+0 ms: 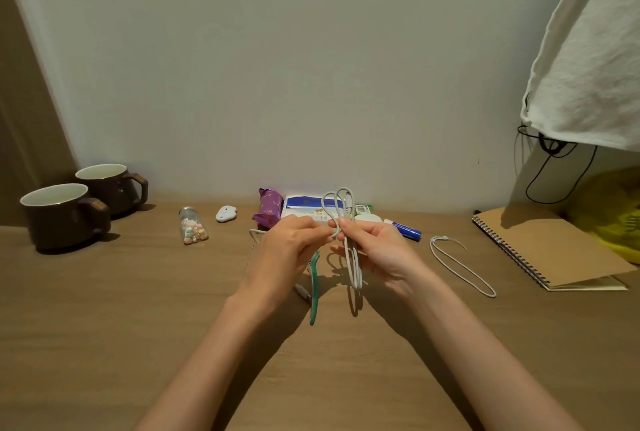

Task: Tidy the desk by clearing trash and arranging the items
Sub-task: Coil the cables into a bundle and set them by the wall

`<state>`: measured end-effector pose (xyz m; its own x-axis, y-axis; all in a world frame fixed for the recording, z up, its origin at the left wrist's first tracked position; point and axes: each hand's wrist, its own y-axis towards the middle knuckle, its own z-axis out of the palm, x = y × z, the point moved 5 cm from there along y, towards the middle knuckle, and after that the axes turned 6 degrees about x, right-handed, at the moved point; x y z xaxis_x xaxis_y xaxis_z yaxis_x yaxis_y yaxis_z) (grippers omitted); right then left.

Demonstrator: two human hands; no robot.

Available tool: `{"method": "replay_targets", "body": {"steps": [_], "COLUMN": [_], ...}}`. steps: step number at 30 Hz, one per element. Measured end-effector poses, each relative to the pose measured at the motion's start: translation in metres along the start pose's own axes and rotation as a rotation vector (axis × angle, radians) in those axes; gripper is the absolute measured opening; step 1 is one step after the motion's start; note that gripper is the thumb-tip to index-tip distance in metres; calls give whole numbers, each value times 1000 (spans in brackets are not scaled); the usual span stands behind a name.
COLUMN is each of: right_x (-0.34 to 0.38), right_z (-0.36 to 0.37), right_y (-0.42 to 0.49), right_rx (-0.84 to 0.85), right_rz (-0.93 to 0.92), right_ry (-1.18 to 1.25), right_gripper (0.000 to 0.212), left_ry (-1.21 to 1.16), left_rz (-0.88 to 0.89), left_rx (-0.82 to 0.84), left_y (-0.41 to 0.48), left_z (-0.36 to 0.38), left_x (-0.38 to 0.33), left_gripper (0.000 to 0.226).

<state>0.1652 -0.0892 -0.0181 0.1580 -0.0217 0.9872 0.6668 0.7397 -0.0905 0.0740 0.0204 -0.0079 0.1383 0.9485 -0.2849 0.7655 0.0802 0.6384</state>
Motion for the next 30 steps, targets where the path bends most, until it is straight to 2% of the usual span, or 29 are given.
{"method": "replay_targets", "body": {"steps": [4,6,9,13,16,22,24,26,30], "right_x": [-1,0,0,6,12,16,19,22,26], "right_z": [-3,-4,-4,-5,-12,-31,-35,-39,-50], "right_y": [1,2,3,4,5,11,10,8,5], "right_rx": [-2,-13,-19,14,38,10,-32,-73,-181], "right_rz": [-17,-31,-46,-95,-139,-240,-260,-289,-377], "right_ry": [-89,-122,-67,227,503,737,686,538,274], "right_gripper": [17,18,19,19,19,17,19,21,21], "left_ry": [37,48,20,-29,49,92,75,73,46], "left_rz": [39,13,-46,-52,-40,-7,-4,-2,-12], "left_rx": [40,56,65,46,23,93,123,139,136], "left_y": [0,0,0,0,-1,-1,-1,-2,-2], "left_z": [-1,0,1,-3,-7,-6,-4,-3,-3], "left_x": [-4,-1,3,3,7,19,22,23,27], "left_gripper": [31,29,39,50,53,63,53,45,48]}}
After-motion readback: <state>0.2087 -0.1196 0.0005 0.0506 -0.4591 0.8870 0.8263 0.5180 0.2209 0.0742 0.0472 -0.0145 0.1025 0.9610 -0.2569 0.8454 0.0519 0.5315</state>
